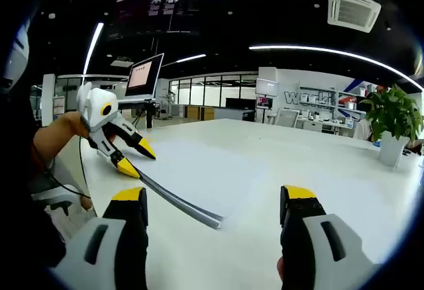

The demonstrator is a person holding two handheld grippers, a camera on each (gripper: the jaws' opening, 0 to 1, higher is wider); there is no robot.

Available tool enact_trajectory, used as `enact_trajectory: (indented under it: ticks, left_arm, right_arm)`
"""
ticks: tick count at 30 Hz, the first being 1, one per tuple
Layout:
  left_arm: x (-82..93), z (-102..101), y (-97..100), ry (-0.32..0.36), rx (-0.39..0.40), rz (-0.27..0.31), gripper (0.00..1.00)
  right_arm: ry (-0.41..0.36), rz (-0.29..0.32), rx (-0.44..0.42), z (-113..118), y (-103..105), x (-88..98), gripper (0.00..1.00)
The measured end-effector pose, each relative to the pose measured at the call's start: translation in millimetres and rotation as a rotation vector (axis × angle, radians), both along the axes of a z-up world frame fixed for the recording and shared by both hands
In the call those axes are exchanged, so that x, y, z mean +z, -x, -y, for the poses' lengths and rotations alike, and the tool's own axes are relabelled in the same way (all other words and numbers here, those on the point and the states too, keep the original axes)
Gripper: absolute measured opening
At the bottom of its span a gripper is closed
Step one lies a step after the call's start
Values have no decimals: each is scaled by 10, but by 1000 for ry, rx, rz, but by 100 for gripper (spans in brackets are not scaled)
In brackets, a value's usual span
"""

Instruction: Grasp the top corner of one sheet in the document stack and pull a single sheet out from the document stack, separating that one sheet from the rest and lifting it clear until the single sheet is fully removed from the stack

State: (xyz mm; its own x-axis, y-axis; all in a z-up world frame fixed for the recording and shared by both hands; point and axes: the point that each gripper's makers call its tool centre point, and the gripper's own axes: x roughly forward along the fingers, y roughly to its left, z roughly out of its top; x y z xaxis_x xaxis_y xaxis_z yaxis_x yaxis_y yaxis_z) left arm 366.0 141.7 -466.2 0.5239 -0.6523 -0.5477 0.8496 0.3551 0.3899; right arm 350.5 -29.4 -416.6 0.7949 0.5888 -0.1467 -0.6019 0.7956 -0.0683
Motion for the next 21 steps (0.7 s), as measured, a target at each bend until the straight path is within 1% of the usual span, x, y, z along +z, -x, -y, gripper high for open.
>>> enact_trajectory:
  ticks: [3,7,10,12,14,15,16,17,18,19,20,21]
  left_arm:
    - [7,-14,17,0,-4,3,29]
    - [34,-14,28,26,5,-33,28]
    - [27,-5,37,27,-8,-51,29]
    - [16,14,69,32,-25,-90,33]
    - [8,40,118,54,-40,-152,38]
    - [18,45,115,67,-38,-176,38]
    - [36,32,66,77,-29,-185,36]
    - [48,23,29,91,-19,-196,32]
    - [57,18,1,121,-4,-225,30]
    - [65,31,22,155,-7,-277,30]
    - [76,27,18,181,-9,-308,30]
    - [81,24,6,194,-11,-318,30]
  right_arm:
    - [1,4,-5,15,-2,12,80]
    - [6,-5,-17,39,-22,-20,80]
    - [10,-6,-13,26,-24,-21,80]
    - [15,-4,-8,12,-21,-15,80]
    - [21,-1,-6,5,-23,-11,80]
    - [22,0,-6,4,-25,-10,80]
    - [22,1,-7,4,-28,-9,80]
    - [20,0,-7,3,-32,-10,80]
    - [20,0,-7,1,-36,-12,80]
    - [21,0,-7,-2,-37,-16,80]
    - [32,-2,-5,5,-38,-28,80]
    - [38,-3,-8,22,-45,-29,80]
